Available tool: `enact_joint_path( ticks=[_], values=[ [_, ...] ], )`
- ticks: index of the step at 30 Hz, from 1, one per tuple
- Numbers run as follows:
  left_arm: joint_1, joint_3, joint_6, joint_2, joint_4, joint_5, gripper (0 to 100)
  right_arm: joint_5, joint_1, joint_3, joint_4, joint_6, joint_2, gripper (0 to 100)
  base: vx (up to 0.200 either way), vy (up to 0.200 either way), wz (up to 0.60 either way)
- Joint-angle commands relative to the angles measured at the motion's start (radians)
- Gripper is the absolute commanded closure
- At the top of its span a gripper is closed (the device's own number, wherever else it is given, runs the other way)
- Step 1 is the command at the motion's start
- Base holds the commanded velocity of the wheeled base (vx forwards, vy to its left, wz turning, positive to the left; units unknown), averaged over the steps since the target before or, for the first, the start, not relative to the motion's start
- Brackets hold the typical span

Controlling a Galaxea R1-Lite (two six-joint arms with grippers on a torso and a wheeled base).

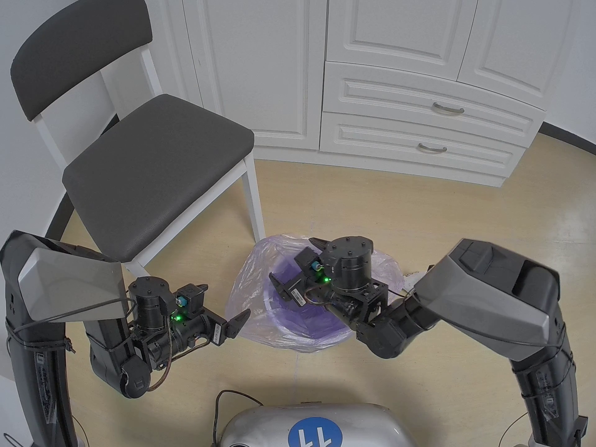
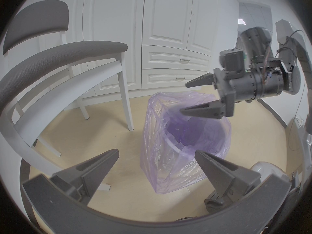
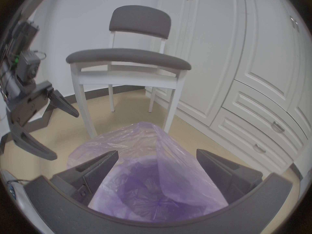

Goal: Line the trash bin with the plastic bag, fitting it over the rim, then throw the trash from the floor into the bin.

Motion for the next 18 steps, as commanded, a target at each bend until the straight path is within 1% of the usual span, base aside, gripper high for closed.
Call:
enact_joint_path(
  ticks=[1,2,3,4,5,6,7,8,9,10,11,12,13,15,16,18],
  values=[
    [-0.009,-0.006,-0.013,-0.012,-0.001,0.002,0,-0.042,-0.003,0.263,-0.149,0.144,-0.185,0,0.0,0.0,0.0],
    [-0.009,-0.006,-0.013,-0.012,-0.001,0.002,0,-0.042,-0.003,0.263,-0.149,0.144,-0.185,0,0.0,0.0,0.0],
    [-0.014,-0.023,-0.035,-0.01,-0.001,0.002,0,-0.054,-0.029,0.316,-0.186,0.222,-0.219,0,0.0,0.0,0.0],
    [-0.015,-0.034,-0.047,-0.009,-0.001,0.004,0,-0.06,-0.041,0.342,-0.2,0.262,-0.233,0,0.0,0.0,0.0],
    [-0.015,-0.035,-0.048,-0.009,-0.001,0.004,0,-0.062,-0.043,0.347,-0.202,0.27,-0.236,0,0.0,0.0,0.0],
    [-0.014,-0.061,-0.078,0.0,0.001,0.005,0,-0.066,-0.069,0.384,-0.217,0.359,-0.256,0,0.0,0.0,0.0],
    [-0.014,-0.061,-0.078,0.0,0.001,0.005,0,-0.066,-0.069,0.384,-0.217,0.359,-0.256,0,0.0,0.0,0.0],
    [-0.009,-0.091,-0.114,0.019,0.001,0.008,0,-0.065,-0.104,0.412,-0.212,0.44,-0.27,0,0.0,0.0,0.0],
    [-0.006,-0.109,-0.141,0.034,0.002,0.01,0,-0.053,-0.13,0.438,-0.206,0.495,-0.273,0,0.0,0.0,0.0],
    [-0.006,-0.109,-0.141,0.034,0.002,0.01,0,-0.053,-0.13,0.438,-0.206,0.495,-0.273,0,0.0,0.0,0.0],
    [0.0,-0.117,-0.147,0.04,0.006,0.01,0,-0.028,-0.149,0.456,-0.208,0.512,-0.274,0,0.0,0.0,0.0],
    [0.002,-0.121,-0.147,0.042,0.006,0.01,0,-0.008,-0.15,0.461,-0.205,0.514,-0.277,0,0.0,0.0,0.0],
    [0.002,-0.121,-0.147,0.042,0.006,0.01,0,-0.008,-0.15,0.461,-0.205,0.514,-0.277,0,0.0,0.0,0.0],
    [0.0,-0.115,-0.145,0.042,0.001,0.01,0,0.115,-0.135,0.49,-0.202,0.54,-0.296,0,0.0,0.0,0.0],
    [-0.001,-0.114,-0.145,0.039,0.001,0.011,0,0.139,-0.121,0.494,-0.202,0.549,-0.296,0,0.0,0.0,0.0],
    [-0.001,-0.112,-0.147,0.036,0.001,0.011,0,0.148,-0.098,0.491,-0.202,0.555,-0.28,0,0.0,0.0,0.0]
  ],
)
